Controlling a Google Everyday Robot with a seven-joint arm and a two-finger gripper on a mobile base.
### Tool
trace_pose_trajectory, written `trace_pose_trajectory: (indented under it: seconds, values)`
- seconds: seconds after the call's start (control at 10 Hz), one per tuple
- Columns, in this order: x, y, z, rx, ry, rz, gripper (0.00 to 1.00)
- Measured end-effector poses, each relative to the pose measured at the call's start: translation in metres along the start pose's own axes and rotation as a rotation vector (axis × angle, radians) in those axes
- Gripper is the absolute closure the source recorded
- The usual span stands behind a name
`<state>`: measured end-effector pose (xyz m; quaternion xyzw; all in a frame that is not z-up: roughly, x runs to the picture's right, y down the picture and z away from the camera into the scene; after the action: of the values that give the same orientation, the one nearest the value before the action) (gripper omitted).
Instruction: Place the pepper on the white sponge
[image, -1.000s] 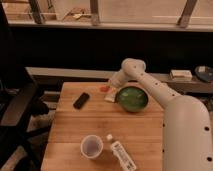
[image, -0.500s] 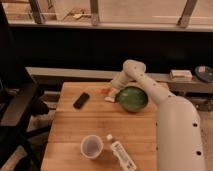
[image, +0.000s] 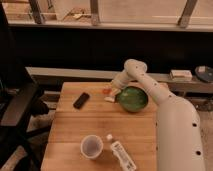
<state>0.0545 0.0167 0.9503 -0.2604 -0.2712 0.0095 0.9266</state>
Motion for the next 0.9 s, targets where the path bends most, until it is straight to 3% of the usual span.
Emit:
trace_pose_trajectory:
  seconds: [0.5,0.9]
  values:
    - [0.0,-0.001,-0.028,0.043,0.019,-0.017,0.2]
    - [0.009,-0.015,-0.104,0.185,0.064,-0.021,0.2]
